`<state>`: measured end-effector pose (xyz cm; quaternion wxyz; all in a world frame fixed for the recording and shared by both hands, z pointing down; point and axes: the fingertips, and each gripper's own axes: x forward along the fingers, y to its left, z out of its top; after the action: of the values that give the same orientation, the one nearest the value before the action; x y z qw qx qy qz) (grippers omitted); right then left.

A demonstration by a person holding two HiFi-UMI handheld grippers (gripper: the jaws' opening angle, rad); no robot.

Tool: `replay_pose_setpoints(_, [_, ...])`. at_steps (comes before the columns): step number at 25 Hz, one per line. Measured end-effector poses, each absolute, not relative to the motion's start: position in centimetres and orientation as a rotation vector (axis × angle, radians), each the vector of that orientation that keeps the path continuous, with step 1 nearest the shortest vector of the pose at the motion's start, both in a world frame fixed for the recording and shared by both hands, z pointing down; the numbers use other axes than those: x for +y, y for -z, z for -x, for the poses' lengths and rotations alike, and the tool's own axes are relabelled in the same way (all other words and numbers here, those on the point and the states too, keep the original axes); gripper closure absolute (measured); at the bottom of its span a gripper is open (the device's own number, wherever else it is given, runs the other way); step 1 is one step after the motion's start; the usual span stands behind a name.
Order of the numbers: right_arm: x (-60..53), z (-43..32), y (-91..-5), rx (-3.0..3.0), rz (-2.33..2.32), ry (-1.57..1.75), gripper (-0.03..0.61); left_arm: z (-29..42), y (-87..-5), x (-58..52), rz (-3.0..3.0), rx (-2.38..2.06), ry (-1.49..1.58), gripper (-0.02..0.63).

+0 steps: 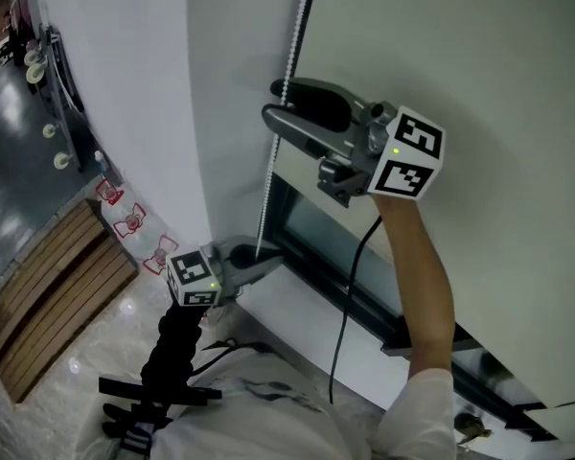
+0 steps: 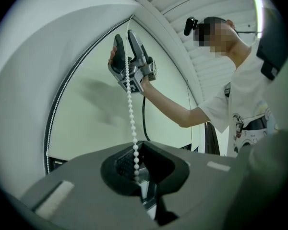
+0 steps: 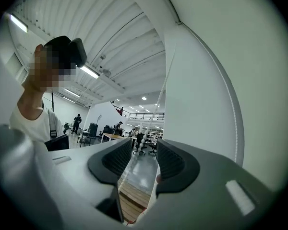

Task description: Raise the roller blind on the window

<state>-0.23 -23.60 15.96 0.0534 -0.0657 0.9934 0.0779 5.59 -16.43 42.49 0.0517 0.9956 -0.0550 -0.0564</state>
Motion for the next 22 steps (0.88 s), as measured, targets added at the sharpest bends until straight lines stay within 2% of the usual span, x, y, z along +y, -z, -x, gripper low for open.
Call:
replay_pose_setpoints(15, [-24.2,-0.2,-6.8,2.943,0.24,-0.384,0.44,-5.6,-42.8,-16.3,-3.035,-0.173,0.174,0.615])
replay_pose_setpoints(18, [-24.2,-0.1,-6.1,2.932,0.251,-0.395,0.477,-5.6,-42.8,-16.3,-3.038,-0.169,0.175,0.615])
replay_pose_setpoints(21, [-23.8,-0.2,-5.7,2.91,0.277,-0.392,0.557,-5.8,-42.8,-15.9,-3.037,-0.16,0.172,0.615])
replay_pose_setpoints(22, [-23.7,-0.5,-5.8,2.904,0.283,-0.376,0.558,-6.0,-42.9,-15.7,-3.034,-0.161,0.17,0.615])
